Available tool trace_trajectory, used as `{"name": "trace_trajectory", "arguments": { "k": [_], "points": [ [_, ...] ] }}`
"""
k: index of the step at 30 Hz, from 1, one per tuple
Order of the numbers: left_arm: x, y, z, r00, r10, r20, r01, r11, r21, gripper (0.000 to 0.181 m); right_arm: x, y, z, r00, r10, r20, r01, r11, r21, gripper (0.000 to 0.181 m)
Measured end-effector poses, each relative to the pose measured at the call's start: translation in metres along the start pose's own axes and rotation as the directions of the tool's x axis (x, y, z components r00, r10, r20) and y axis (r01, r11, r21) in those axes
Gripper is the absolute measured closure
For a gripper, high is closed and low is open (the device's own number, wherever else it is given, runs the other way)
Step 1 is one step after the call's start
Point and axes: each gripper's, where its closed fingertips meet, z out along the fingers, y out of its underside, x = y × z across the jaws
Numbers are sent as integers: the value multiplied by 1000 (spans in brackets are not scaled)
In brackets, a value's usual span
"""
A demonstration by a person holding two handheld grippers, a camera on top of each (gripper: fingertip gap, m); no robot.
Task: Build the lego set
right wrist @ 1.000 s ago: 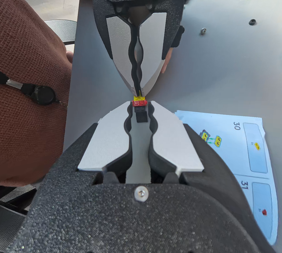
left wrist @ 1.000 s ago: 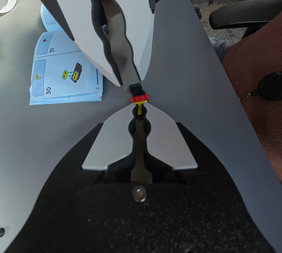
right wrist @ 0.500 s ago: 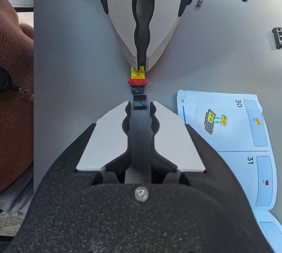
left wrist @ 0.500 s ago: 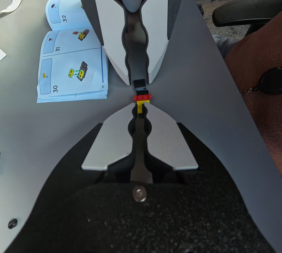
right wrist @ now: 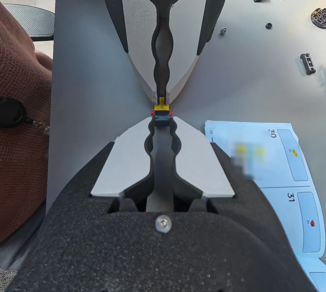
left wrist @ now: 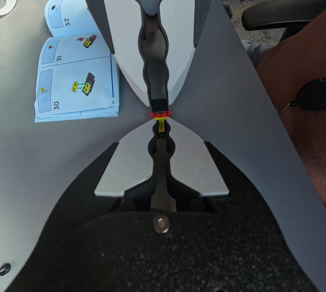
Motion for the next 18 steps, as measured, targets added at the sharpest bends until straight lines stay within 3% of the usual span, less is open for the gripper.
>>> {"name": "trace_trajectory", "arguments": {
  "k": [14, 18],
  "points": [
    [0, 0, 0, 1000, -13, -5, 13, 1000, 12, 176, -1, 4, 7, 1000, 10, 12, -9, 1000, -28, 158],
    [-1, 0, 0, 1000, -16, -4, 16, 1000, 12, 176, 6, 0, -4, 999, 29, -24, -29, 999, 17, 174]
  ]
}}
